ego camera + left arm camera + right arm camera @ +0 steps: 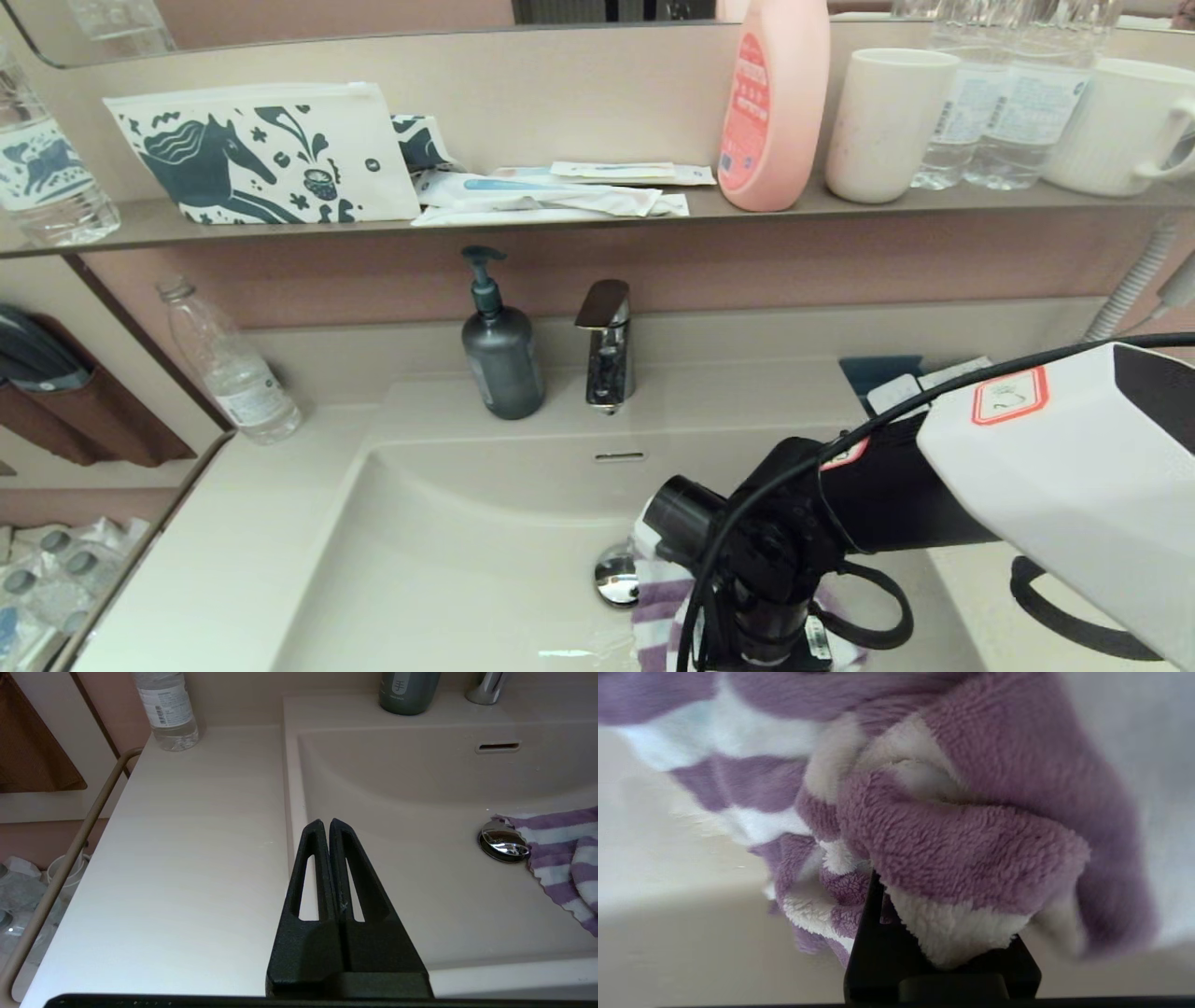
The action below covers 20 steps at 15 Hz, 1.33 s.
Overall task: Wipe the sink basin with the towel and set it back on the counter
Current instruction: Wipe the sink
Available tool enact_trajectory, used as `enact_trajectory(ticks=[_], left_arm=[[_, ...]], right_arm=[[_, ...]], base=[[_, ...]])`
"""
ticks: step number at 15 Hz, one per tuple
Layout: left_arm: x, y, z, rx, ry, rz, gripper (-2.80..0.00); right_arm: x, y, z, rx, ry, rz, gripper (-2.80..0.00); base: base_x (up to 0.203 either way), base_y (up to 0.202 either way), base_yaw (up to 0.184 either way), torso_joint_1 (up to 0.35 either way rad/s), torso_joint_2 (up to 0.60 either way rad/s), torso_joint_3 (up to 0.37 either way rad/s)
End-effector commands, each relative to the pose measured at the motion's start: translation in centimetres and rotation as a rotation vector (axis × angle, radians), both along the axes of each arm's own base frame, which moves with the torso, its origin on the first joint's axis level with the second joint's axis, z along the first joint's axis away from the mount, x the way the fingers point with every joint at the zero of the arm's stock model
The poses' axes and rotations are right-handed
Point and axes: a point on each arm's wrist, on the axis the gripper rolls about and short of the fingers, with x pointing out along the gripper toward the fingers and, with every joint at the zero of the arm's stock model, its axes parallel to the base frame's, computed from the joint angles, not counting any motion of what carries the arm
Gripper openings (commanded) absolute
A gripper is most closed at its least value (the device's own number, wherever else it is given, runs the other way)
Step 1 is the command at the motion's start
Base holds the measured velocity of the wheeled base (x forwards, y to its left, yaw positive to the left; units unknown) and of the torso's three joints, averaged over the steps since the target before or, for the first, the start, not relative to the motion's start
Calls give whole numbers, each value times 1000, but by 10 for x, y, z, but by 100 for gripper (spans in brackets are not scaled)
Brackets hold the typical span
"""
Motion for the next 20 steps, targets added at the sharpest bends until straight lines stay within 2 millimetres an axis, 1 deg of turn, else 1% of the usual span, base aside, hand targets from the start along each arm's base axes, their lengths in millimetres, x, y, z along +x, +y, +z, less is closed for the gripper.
enact_trajectory(ticks=[1,4,7,11,14,16,18,20], left_arm=[[0,0,0,0,1,0,-280],[0,0,0,0,1,0,-280],[0,0,0,0,1,0,-280],[0,0,0,0,1,0,-280],[0,0,0,0,1,0,-280],[0,0,0,0,1,0,-280],[0,0,0,0,1,0,-280],[0,0,0,0,1,0,-280]], right_arm=[[2,3,-10,-1,21,0,-280],[1,16,-13,33,36,36,-280],[-4,42,-11,104,17,93,-280],[-5,72,-23,157,-12,159,-280],[-3,103,-33,204,-41,204,-280],[1,122,-34,244,-73,231,-280],[6,134,-38,284,-108,252,-280],[12,145,-37,371,-186,285,-280]], base=[[0,0,0,0,0,0],[0,0,0,0,0,0],[0,0,0,0,0,0],[0,0,0,0,0,0],[0,0,0,0,0,0],[0,0,0,0,0,0],[0,0,0,0,0,0],[0,0,0,0,0,0]])
